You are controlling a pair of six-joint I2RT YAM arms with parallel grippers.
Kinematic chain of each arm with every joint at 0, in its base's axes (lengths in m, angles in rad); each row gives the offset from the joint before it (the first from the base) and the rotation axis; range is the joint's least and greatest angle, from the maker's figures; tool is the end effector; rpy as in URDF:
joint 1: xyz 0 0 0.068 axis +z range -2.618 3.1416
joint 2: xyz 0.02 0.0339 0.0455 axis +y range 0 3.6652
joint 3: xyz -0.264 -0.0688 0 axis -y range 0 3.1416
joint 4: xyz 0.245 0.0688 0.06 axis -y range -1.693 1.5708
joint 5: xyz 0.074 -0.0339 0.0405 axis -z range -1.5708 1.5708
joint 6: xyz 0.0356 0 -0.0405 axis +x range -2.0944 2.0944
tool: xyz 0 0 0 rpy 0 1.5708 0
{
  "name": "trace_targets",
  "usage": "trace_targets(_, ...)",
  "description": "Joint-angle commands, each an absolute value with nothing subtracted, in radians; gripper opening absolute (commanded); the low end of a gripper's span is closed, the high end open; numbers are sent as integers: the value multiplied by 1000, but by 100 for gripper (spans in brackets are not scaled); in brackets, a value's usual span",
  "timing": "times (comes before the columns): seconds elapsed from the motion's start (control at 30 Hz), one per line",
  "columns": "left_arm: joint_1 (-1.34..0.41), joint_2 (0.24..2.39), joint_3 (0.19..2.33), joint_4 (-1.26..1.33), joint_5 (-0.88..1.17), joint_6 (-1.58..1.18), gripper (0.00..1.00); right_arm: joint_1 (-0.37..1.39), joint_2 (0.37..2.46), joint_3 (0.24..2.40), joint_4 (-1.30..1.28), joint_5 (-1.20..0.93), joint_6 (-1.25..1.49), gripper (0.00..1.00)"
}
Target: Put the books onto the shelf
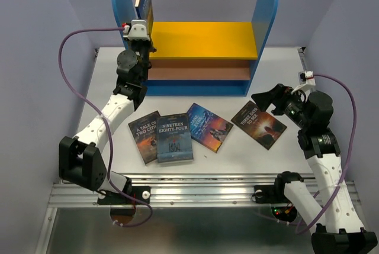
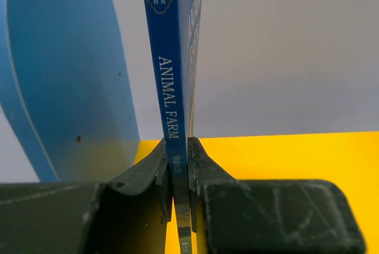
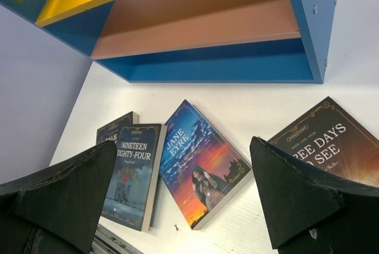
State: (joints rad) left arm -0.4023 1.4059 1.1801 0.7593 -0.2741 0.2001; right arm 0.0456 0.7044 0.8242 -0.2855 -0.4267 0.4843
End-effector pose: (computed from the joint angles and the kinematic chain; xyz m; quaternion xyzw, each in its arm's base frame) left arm 0.3002 -0.1172 0.4326 0.0324 0.5042 -0.0195 0.8628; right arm 0.1590 0.0220 0.3558 0.0288 0.7578 0.3213 0.5672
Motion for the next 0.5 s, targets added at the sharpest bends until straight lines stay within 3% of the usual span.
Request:
trace_targets(0.0, -344, 1404, 1241, 917, -170, 152, 0, 44, 719, 880, -275, -434, 459, 100)
trace_targets(0.47, -298, 1456, 1215, 874, -211, 75, 0, 44, 742, 874, -281, -433, 442, 100)
